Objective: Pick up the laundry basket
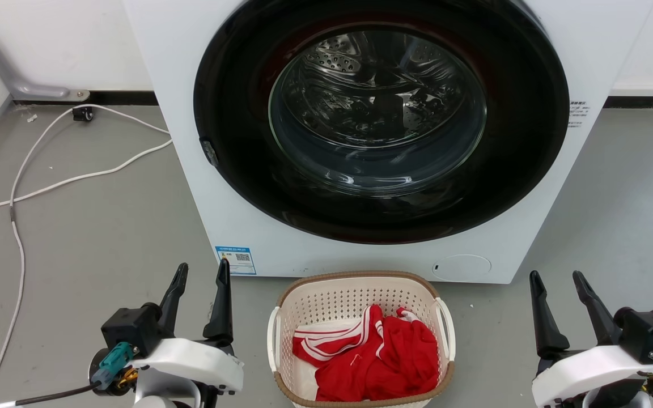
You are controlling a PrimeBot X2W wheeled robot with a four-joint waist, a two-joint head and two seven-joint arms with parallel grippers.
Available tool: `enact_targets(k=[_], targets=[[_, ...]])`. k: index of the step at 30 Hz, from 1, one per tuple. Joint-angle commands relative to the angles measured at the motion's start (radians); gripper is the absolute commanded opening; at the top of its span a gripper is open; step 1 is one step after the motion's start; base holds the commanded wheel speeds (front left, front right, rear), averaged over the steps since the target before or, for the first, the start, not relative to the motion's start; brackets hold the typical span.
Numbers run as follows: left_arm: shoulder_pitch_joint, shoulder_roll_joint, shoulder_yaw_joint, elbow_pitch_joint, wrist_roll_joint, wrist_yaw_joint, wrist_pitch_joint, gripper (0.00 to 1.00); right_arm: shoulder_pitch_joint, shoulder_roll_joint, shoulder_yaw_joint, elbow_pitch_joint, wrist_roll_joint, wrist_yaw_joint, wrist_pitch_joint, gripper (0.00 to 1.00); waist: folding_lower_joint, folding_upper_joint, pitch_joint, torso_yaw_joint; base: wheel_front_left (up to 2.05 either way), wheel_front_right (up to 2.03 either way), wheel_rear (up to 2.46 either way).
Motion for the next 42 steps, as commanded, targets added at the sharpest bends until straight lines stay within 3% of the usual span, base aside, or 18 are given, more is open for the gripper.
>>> enact_targets(k=[1,22,37,42], targets=[[-0.003,0.004,-0.002,-0.006,0.018,0.004,-0.006,1.00,0.000,0.002,0.002,-0.013,-0.018,0.000,-0.008,1.00,0.0000,0.0000,0.000,0.000,0.00,0.00,0.00],[0.000,-0.002,-0.013,0.003,0.192,0.017,-0.051,1.00,0.025,0.004,0.014,-0.046,-0.203,0.000,-0.029,1.00,0.0000,0.0000,0.000,0.008,0.00,0.00,0.00],[0.005,-0.007,-0.010,0.007,0.293,0.019,-0.080,1.00,0.035,0.005,0.023,-0.058,-0.289,0.000,-0.044,1.00,0.0000,0.0000,0.007,0.009,0.00,0.00,0.00],[0.003,-0.011,-0.005,0.011,0.282,0.014,-0.080,1.00,0.032,0.005,0.021,-0.054,-0.276,0.000,-0.040,1.00,0.0000,0.0000,0.011,0.009,0.00,0.00,0.00]])
